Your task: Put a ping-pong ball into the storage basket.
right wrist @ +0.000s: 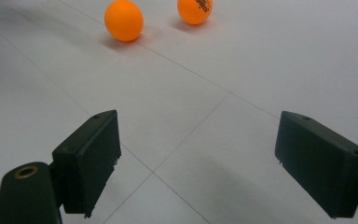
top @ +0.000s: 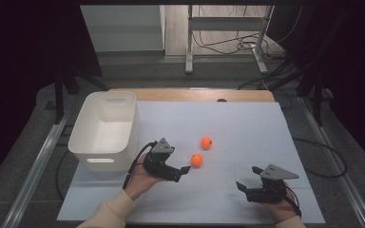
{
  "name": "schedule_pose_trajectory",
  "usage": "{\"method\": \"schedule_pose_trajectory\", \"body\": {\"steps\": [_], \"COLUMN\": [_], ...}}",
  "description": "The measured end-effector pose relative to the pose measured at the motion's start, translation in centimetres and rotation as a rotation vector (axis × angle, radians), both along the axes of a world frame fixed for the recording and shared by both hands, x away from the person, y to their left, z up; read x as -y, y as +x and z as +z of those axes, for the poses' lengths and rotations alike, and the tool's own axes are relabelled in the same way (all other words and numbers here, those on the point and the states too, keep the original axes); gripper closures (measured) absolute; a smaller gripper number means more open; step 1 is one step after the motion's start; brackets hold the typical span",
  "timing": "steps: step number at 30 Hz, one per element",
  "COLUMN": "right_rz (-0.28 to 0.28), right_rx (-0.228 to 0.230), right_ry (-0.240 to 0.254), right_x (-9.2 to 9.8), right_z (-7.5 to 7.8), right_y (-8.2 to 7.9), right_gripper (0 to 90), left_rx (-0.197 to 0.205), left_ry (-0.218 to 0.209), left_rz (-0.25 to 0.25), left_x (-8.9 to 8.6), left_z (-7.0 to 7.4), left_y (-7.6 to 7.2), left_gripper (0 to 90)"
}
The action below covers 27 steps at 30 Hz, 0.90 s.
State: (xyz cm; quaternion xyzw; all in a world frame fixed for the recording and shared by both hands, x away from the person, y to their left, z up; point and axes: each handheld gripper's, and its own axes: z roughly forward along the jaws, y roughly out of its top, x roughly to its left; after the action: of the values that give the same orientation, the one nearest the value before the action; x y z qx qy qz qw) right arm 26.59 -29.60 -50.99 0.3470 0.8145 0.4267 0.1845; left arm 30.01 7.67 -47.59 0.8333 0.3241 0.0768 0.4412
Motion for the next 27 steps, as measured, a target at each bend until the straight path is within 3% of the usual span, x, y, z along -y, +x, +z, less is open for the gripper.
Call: {"method": "schedule_pose_trajectory", "body": {"steps": [27], "right_rz": [0.001], "right_rx": [-0.003], "right_ry": [-0.004], "right_x": [0.0], "right_z": [0.0], "right_y": [0.0], "right_gripper": [14.9], "left_rx": [-0.023], "left_ry": [0.003], "left_rz": [-0.028], "left_x": [2.3], "left_z": [-0.5], "left_y": [1.7], "left_gripper": [7.3]}}
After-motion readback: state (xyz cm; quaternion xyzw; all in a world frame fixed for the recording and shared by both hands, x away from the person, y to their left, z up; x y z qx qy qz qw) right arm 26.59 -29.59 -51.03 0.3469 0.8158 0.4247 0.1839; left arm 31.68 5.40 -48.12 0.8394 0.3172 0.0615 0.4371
